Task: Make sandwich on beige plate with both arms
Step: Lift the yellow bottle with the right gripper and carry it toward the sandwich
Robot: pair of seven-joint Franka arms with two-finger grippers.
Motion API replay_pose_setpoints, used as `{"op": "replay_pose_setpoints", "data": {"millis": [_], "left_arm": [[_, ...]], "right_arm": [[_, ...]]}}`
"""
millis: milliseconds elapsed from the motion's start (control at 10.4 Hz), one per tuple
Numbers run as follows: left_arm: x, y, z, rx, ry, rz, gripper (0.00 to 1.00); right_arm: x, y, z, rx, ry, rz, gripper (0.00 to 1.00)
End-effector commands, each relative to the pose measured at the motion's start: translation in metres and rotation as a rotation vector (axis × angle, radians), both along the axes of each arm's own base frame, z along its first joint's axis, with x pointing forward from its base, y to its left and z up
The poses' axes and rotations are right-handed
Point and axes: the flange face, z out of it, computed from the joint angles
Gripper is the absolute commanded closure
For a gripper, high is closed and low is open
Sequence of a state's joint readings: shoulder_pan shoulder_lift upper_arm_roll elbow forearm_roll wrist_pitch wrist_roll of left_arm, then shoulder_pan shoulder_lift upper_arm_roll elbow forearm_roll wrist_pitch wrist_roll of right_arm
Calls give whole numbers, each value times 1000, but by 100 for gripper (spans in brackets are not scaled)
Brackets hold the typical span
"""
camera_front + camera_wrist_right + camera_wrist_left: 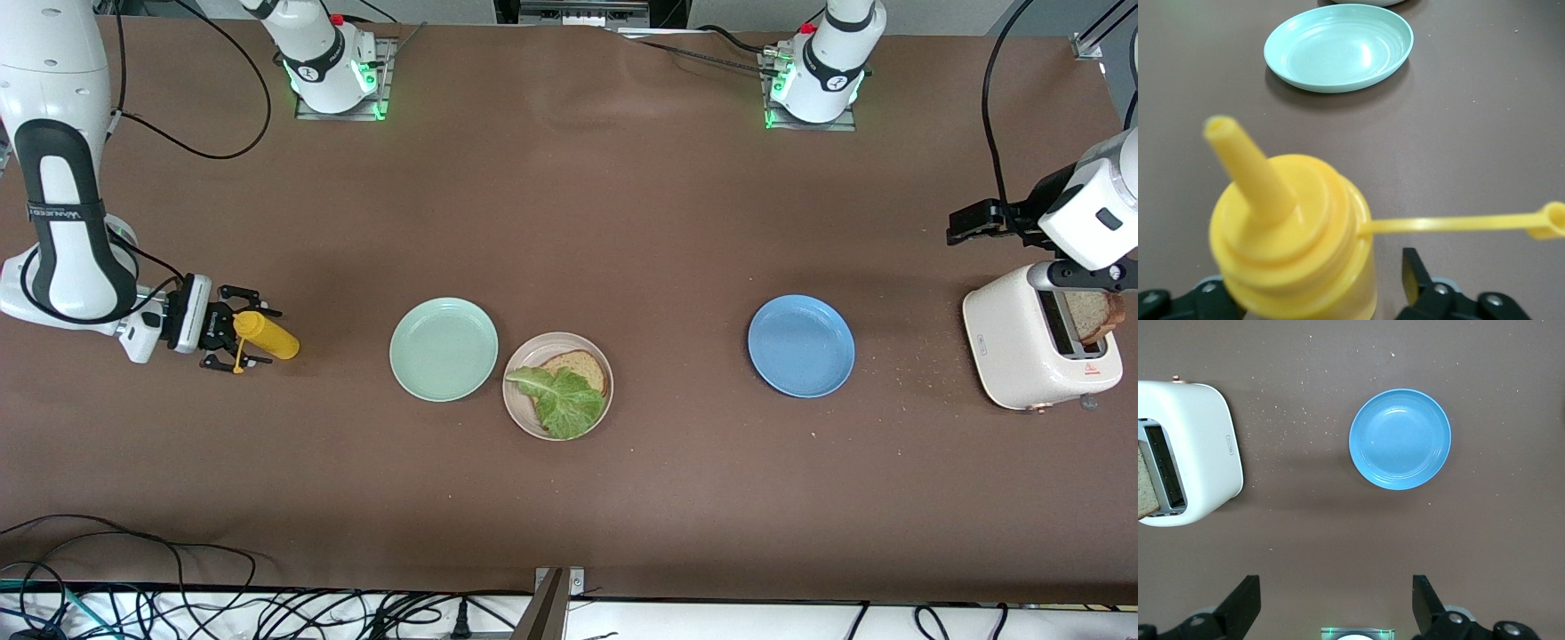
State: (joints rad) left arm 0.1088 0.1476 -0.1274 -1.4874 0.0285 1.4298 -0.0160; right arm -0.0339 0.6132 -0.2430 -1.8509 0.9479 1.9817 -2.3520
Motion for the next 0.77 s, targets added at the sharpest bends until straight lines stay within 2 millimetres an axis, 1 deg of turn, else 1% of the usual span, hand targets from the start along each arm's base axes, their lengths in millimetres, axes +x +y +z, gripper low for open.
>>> {"op": "replay_pose_setpoints", "data": {"millis": [0, 96, 288, 384, 480, 576, 672], "left_arm": [[1, 2, 7, -5, 3, 13, 0], [0, 1, 6, -5, 5, 10, 0], [1, 1, 7, -5, 3, 10, 0], [1, 1, 7, -5, 3, 11, 0], [1, 1, 7, -5, 3, 11, 0], [1, 1, 7, -5, 3, 11, 0], [1, 1, 7, -5, 3, 10, 0]], "right_arm": [[10, 15, 5, -13, -41, 6, 100], [19, 33, 13, -41, -59, 15, 100], [40, 84, 35, -114, -57, 13, 100], [52, 113, 49, -167, -38, 6, 100], [65, 146, 66, -236, -18, 1, 100], [77, 178, 86, -331, -4, -3, 100], [84, 206, 103, -420, 11, -25, 100]]}}
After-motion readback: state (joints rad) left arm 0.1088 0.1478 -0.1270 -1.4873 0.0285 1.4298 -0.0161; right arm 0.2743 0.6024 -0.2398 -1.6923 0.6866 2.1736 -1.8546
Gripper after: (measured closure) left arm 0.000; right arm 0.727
